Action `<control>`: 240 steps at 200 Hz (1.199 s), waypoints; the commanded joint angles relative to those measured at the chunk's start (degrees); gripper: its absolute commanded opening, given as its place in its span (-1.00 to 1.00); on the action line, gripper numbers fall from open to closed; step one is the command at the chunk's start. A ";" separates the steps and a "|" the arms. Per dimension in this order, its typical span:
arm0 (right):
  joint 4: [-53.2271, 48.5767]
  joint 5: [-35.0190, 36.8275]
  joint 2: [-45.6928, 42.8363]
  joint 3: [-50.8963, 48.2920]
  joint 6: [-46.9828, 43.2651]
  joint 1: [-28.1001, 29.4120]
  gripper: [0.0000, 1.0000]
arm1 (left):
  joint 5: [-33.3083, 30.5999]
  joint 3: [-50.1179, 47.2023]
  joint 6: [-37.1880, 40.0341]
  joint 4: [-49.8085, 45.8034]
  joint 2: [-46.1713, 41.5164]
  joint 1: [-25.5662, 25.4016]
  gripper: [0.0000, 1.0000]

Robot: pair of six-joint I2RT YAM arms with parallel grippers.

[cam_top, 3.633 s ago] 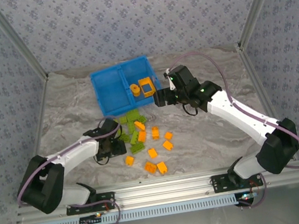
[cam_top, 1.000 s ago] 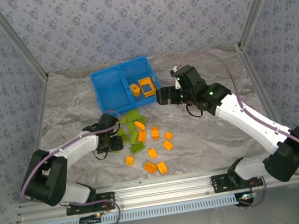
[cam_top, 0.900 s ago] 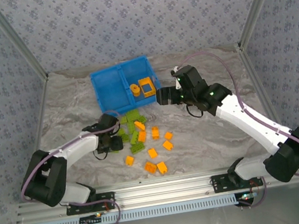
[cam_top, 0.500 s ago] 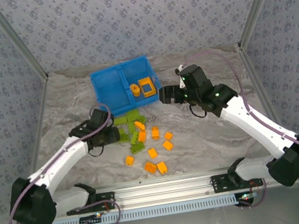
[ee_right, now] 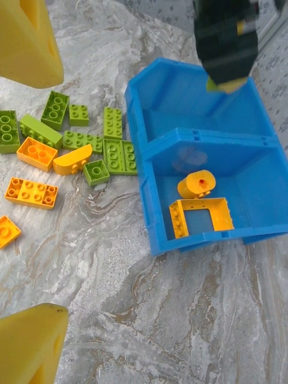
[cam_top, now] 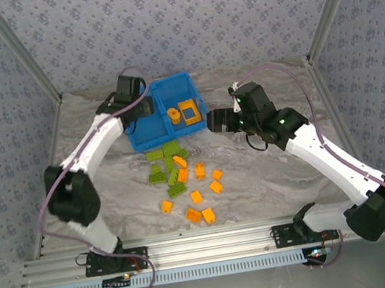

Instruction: Sort the legos into containers by color

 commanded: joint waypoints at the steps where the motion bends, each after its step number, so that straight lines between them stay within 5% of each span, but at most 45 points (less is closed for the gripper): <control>1: -2.85 1.41 -2.60 -0.36 0.97 -0.35 0.91 | 2.38 6.03 3.80 -2.16 5.67 1.66 0.25; 39: -3.18 1.53 -3.33 -0.36 0.95 -0.38 0.92 | 4.84 9.20 2.96 -3.18 6.73 1.77 0.46; 84: -1.85 0.85 -2.64 -0.19 1.14 -0.30 0.93 | 9.98 3.24 -0.35 -2.74 -4.09 1.64 0.62; 125: -1.81 0.62 -1.85 -0.51 1.24 -0.36 0.94 | 12.13 -12.29 -4.92 -2.62 -20.72 0.19 0.67; 169: -0.04 -0.47 -0.11 -0.67 1.07 -0.47 0.95 | 9.94 -32.43 -12.30 -5.35 -34.32 -8.03 0.71; 207: -0.69 -1.97 1.12 -0.44 0.54 -0.52 1.00 | 13.93 -44.43 -18.22 -3.37 -36.79 -11.02 0.73; 240: -1.14 -4.52 1.23 -1.14 -0.39 -0.41 1.00 | 17.08 -45.68 -18.44 -2.68 -31.03 -11.77 0.77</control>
